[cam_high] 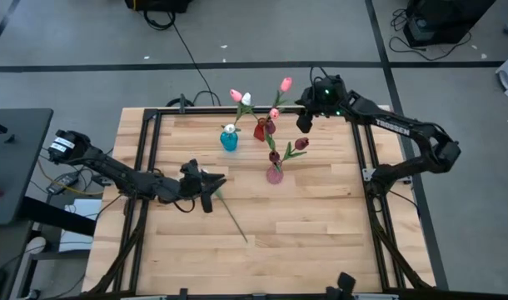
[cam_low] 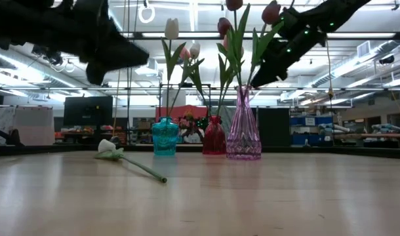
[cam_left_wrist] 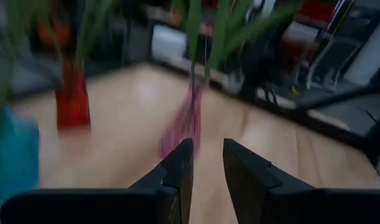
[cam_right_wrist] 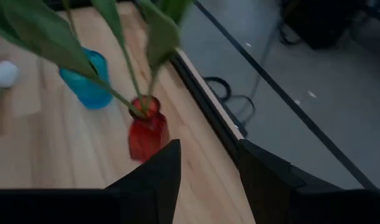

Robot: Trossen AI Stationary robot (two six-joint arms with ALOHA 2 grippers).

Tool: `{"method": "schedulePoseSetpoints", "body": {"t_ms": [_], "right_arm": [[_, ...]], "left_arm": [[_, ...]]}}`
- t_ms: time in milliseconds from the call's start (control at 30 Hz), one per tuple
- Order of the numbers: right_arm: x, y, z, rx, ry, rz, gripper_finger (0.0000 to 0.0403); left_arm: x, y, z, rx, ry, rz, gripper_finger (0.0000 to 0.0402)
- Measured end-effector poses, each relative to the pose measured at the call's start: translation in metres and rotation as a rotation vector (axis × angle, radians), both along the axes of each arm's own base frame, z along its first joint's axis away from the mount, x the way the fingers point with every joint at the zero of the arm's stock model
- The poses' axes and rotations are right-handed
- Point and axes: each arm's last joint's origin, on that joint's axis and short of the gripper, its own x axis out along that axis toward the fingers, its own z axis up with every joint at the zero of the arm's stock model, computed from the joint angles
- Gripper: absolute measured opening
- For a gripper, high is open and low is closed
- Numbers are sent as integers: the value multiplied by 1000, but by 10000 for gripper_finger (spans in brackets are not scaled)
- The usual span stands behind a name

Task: Sort flowers into vase by color
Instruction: Put the white flower into the blue vase

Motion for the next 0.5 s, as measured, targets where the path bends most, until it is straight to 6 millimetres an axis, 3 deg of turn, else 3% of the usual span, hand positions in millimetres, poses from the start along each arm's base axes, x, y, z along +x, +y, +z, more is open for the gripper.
{"method": "schedulePoseSetpoints", "body": {"t_ms": [300, 500], "right_arm": [[-31, 41, -23, -48, -74, -86, 164], [-39, 67, -50, -33, -154, -39, 164]], "left_arm": [[-13, 0, -41, -481, 280, 15, 92], [-13, -1, -40, -568, 246, 23, 92]]}}
